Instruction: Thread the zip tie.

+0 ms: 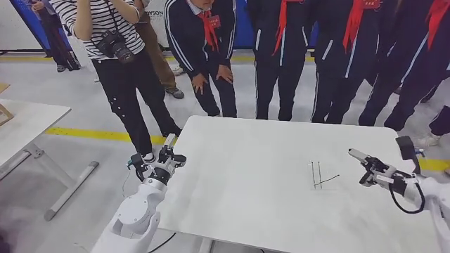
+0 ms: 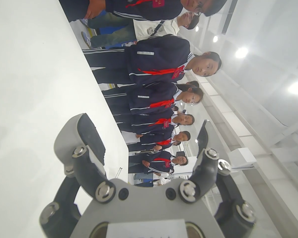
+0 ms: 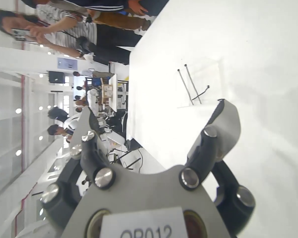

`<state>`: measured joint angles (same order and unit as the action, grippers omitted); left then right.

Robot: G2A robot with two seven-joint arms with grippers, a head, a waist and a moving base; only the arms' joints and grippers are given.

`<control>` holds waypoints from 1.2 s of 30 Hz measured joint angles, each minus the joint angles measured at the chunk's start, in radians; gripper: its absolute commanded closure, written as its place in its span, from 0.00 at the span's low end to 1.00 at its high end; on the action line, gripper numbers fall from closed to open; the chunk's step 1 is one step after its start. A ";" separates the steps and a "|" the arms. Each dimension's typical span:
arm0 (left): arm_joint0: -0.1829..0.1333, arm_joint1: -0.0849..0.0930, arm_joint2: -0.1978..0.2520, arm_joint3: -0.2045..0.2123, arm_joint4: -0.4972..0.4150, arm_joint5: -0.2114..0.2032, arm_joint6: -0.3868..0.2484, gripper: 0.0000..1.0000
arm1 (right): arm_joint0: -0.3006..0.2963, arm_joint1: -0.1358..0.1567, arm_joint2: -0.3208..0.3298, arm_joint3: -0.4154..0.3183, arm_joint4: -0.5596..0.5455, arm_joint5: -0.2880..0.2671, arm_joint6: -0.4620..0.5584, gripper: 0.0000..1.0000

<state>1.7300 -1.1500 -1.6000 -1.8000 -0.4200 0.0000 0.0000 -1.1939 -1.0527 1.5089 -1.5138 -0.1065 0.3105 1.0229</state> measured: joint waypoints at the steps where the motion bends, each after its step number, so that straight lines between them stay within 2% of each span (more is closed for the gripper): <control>1: 0.000 0.000 0.000 0.000 0.000 0.000 0.000 0.00 | 0.028 -0.001 -0.030 0.030 -0.030 0.010 0.006 0.00; 4: 0.000 0.000 0.000 0.000 0.000 0.000 0.000 0.00 | 0.083 -0.002 -0.081 0.088 -0.072 0.028 0.036 0.00; 15: 0.000 0.000 0.000 0.000 0.000 0.000 0.000 0.00 | 0.078 -0.002 -0.080 0.081 -0.072 0.025 0.035 0.00; 17: 0.000 0.000 0.000 0.000 0.000 0.000 0.000 0.00 | 0.089 0.001 -0.099 0.069 -0.115 0.004 0.032 0.00; 20: 0.000 0.000 0.000 0.000 0.000 0.000 0.000 0.00 | 0.129 0.005 -0.132 0.081 -0.193 -0.001 0.061 0.00; 24: 0.000 0.000 0.000 0.000 0.000 0.000 0.000 0.00 | 0.204 0.001 -0.206 0.142 -0.265 -0.006 0.119 0.00; 27: 0.000 0.000 0.000 0.000 0.000 0.000 0.000 0.00 | 0.266 -0.009 -0.277 0.213 -0.301 -0.019 0.151 0.00; 31: 0.000 0.000 0.000 0.000 0.000 0.000 0.000 0.00 | 0.347 -0.024 -0.341 0.319 -0.292 -0.053 0.189 0.00; 36: 0.000 0.000 0.000 0.000 0.000 0.000 0.000 0.00 | 0.348 -0.024 -0.340 0.320 -0.290 -0.053 0.185 0.00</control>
<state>1.7300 -1.1500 -1.6000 -1.8000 -0.4200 0.0000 0.0000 -0.8462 -1.0768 1.1690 -1.1934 -0.3969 0.2572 1.2083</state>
